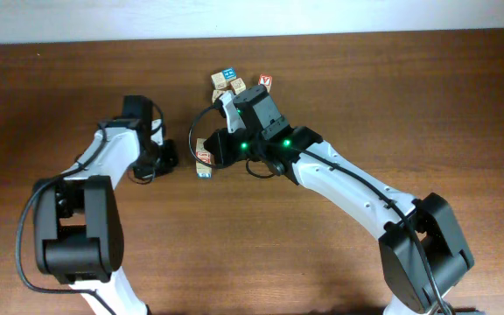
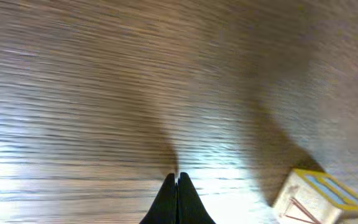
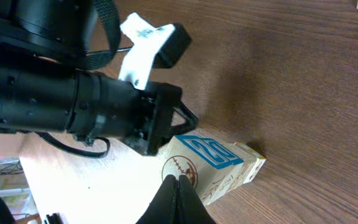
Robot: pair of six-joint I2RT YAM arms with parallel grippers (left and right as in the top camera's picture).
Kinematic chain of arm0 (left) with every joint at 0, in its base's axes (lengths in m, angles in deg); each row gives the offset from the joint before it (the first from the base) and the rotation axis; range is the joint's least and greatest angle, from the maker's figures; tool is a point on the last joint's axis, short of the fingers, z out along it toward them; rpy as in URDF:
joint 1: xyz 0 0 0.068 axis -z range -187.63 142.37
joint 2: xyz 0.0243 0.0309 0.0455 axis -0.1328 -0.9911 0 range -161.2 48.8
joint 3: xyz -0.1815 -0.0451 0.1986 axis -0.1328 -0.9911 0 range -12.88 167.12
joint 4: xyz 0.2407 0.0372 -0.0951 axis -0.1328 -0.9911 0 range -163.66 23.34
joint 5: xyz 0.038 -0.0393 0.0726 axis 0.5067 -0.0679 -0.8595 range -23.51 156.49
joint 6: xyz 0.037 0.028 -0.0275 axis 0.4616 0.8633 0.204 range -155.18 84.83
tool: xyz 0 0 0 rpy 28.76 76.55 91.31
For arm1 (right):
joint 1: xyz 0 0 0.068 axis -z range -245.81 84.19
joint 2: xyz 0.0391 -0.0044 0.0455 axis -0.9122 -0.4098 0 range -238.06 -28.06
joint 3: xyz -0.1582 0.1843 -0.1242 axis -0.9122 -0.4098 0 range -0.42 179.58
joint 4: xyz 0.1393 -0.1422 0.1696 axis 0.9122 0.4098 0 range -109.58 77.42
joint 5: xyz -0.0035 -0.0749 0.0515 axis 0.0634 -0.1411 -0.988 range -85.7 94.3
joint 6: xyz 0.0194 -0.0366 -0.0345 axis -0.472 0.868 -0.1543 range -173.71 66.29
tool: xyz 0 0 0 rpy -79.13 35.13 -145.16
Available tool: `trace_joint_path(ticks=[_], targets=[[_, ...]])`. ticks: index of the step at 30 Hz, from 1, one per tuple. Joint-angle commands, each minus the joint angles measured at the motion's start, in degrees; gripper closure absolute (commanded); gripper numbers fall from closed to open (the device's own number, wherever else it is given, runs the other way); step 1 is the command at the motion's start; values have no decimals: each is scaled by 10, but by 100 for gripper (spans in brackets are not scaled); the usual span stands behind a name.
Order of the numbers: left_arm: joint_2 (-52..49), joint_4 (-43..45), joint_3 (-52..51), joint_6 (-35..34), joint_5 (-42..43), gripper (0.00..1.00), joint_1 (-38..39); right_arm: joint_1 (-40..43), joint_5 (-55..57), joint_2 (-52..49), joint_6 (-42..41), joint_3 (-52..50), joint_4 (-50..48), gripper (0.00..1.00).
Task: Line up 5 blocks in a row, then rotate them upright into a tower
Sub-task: 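Stand the row vertically on the table, right gripper holding the top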
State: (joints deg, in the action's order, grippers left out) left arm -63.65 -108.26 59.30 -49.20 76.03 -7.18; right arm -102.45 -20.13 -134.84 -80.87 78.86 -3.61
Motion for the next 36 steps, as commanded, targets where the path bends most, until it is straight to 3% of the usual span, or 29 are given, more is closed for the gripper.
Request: trace_joint_path(ticks=[1, 20, 22, 25, 36], targets=[[-3, 1, 9, -10, -5, 100, -11, -10, 65, -52, 9, -33, 30, 96], [-3, 8, 9, -10, -6, 100, -11, -36, 97, -51, 75, -33, 21, 95], [-3, 8, 9, -10, -6, 100, -11, -36, 97, -51, 79, -33, 19, 93], [-3, 5, 9, -10, -6, 100, -11, -36, 93, -51, 79, -28, 19, 81], [-3, 3, 9, -10, -6, 100, -11, -36, 73, -48, 82, -2, 33, 78]])
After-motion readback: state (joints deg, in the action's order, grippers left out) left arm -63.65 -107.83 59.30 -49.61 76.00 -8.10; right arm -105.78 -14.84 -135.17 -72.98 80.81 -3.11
